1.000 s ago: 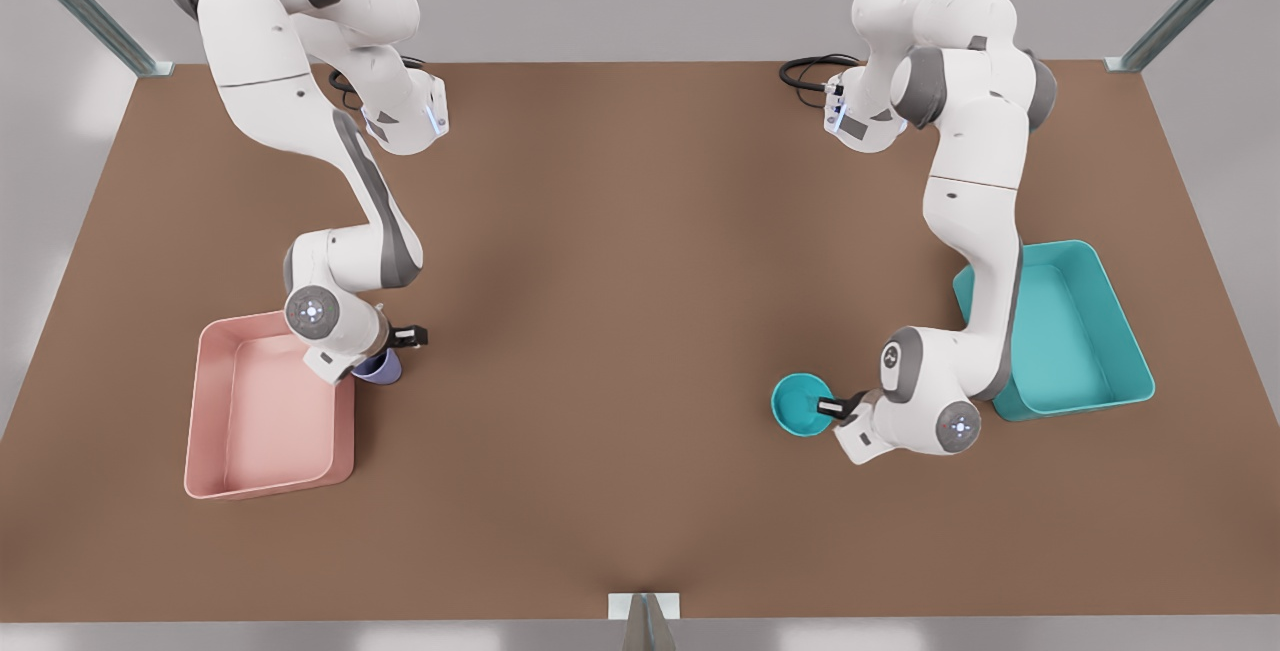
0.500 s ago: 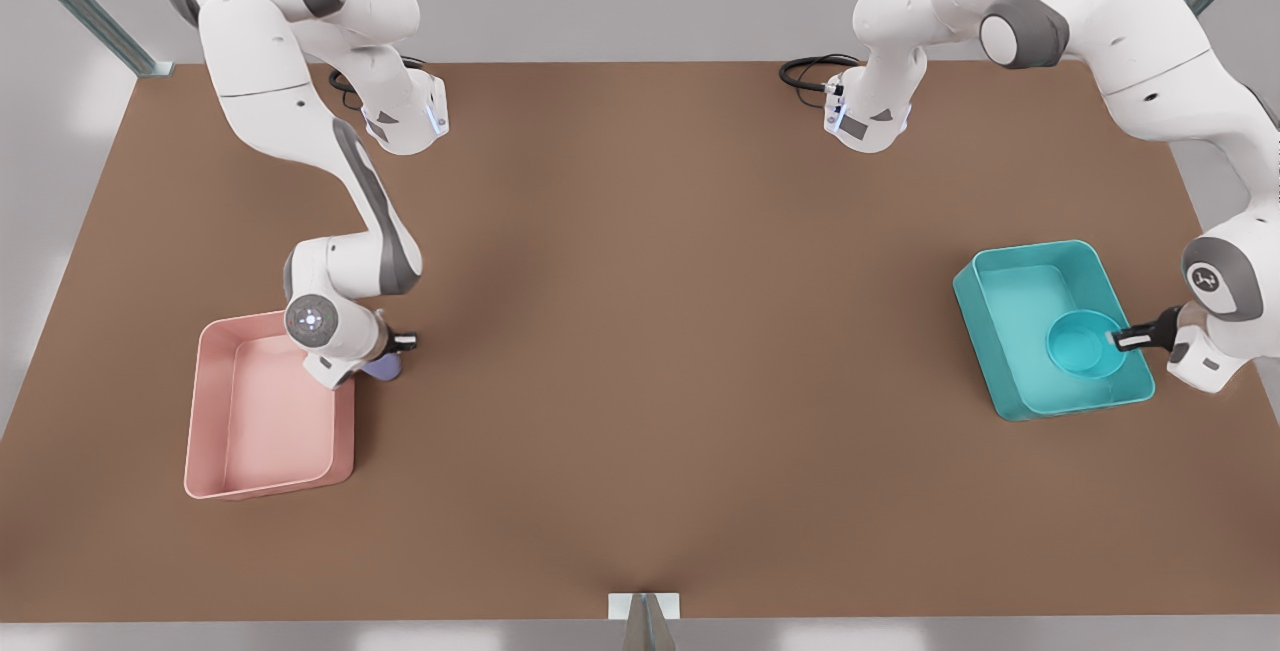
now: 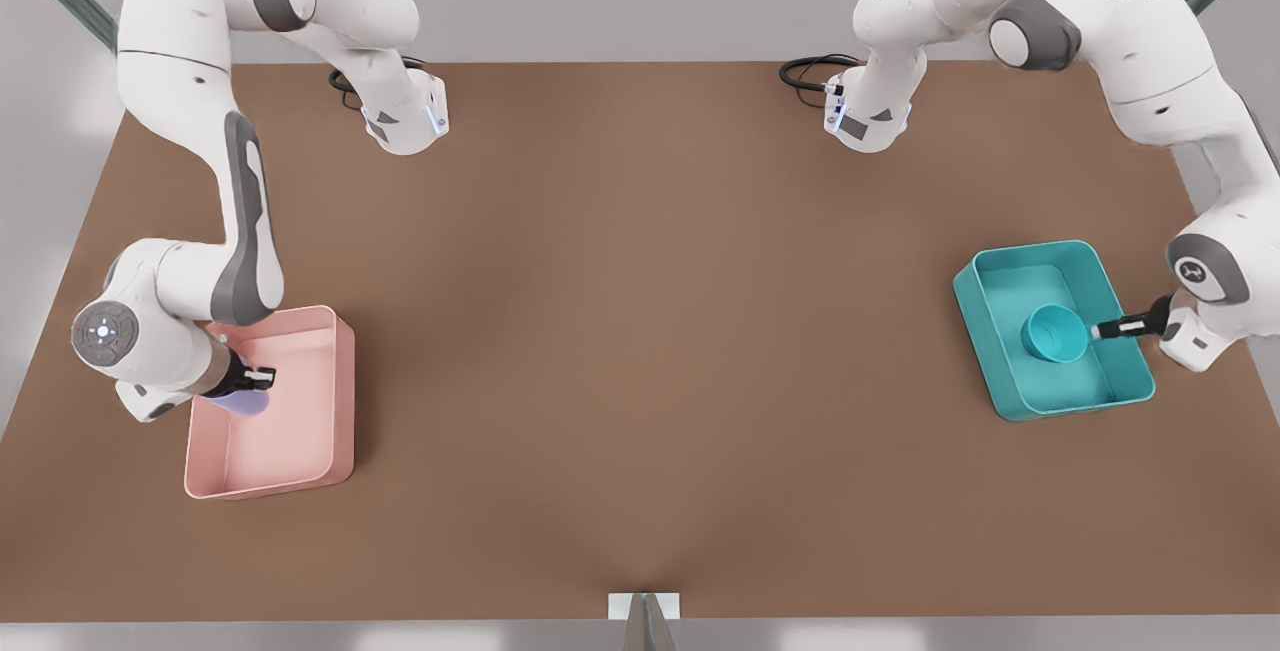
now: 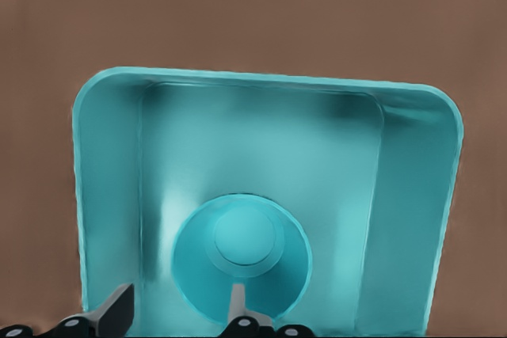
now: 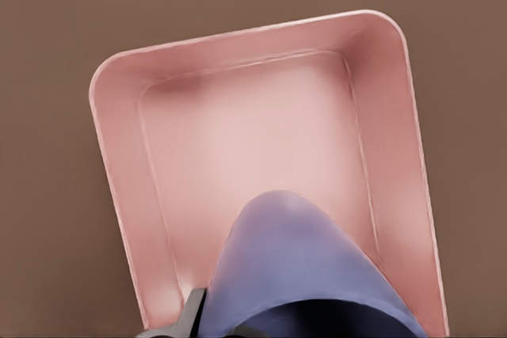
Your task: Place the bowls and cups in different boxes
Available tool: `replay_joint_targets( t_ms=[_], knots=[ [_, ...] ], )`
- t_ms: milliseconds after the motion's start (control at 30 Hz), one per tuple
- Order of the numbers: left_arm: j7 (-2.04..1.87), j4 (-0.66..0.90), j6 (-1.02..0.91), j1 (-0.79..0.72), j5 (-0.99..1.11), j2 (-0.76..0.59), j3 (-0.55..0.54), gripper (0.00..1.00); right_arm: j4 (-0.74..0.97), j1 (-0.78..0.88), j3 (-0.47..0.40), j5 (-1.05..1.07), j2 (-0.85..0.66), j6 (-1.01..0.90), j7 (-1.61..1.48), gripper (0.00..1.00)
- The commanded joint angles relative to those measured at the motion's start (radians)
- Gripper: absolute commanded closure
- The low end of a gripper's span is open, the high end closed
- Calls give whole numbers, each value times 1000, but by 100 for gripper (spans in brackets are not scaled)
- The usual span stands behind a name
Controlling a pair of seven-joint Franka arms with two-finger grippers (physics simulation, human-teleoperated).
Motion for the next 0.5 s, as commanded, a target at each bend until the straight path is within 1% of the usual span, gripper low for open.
replay_joint_targets(
  t_ms=[0,33,67,100,133,167,267,333,367,400,467],
  knots=[
    [5,16,-183,-70,165,-140,3,0,1,0,0,29,59,10,-91,79],
    [-70,56,-298,-154,200,-194,0,0,0,-2,0,33,80,34,-91,79],
    [-186,151,-422,-239,205,-226,-46,0,-5,-2,0,33,97,63,-90,79],
    [-350,240,-461,-277,266,-236,-167,0,-6,-2,0,33,114,91,-81,79],
    [-475,247,-445,-282,338,-243,-340,0,-6,-2,0,33,120,105,-77,79],
    [-477,243,-402,-283,343,-240,-432,0,-9,-2,0,33,125,123,-76,79],
    [-475,250,-381,-310,340,-231,-483,0,-9,-3,0,33,154,149,-74,79],
    [-478,250,-379,-310,335,-225,-491,0,-9,-3,0,33,160,149,-73,79],
    [-480,250,-382,-313,334,-225,-491,0,-8,-3,-1,32,168,149,-56,14],
    [-475,248,-401,-319,332,-225,-491,0,-8,-3,-1,30,169,149,-56,0],
    [-472,248,-447,-317,332,-231,-491,0,-9,-2,0,29,168,149,-56,0]
  ],
)
